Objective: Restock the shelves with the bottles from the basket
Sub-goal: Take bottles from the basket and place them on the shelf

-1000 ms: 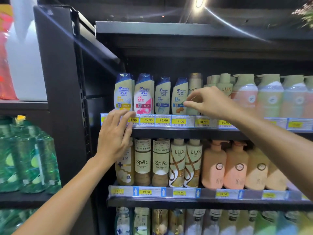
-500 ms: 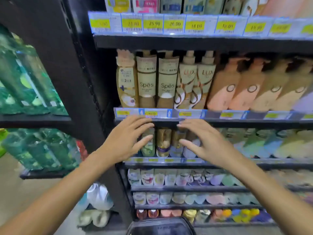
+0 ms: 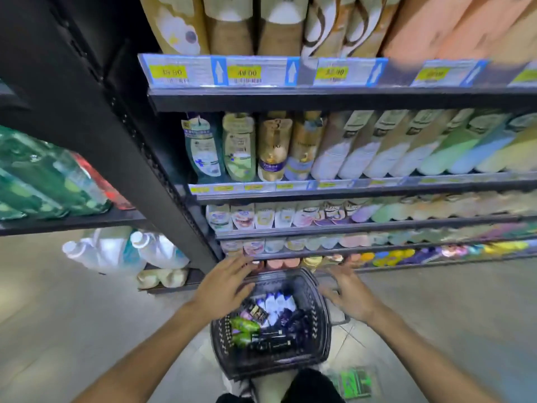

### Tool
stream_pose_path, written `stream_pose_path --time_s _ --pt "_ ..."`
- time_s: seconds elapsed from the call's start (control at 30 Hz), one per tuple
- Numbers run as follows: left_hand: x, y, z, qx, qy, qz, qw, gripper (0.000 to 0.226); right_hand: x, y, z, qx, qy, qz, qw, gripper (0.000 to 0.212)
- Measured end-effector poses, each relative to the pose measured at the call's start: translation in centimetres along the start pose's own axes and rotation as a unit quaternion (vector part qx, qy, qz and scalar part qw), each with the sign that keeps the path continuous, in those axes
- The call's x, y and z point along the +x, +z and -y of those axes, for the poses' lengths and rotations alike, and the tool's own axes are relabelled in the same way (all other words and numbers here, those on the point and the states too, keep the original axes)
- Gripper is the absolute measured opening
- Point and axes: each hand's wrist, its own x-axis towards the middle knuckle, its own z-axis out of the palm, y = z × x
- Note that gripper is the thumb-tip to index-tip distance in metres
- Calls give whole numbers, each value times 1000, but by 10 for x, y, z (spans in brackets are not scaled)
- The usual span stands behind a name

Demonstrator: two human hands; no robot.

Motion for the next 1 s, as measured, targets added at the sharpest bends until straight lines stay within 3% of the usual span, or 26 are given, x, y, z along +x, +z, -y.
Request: stream_pose_path --time_s 0.3,0.47,0.67,0.8,1.0 --pt "3 136 -10 -88 -156 117 977 50 32 89 -88 26 46 150 987 48" --pt "7 237 -4 -133 -239 219 937 52 72 152 -133 8 58 209 976 50" --pt "19 398 24 -181 -275 274 903 58 111 294 -193 59 114 183 975 50" --pt "15 499 52 -200 -264 277 902 52 137 390 -230 73 111 179 975 53" --pt "42 604 102 -185 -235 267 916 64 171 480 -269 93 111 164 976 57"
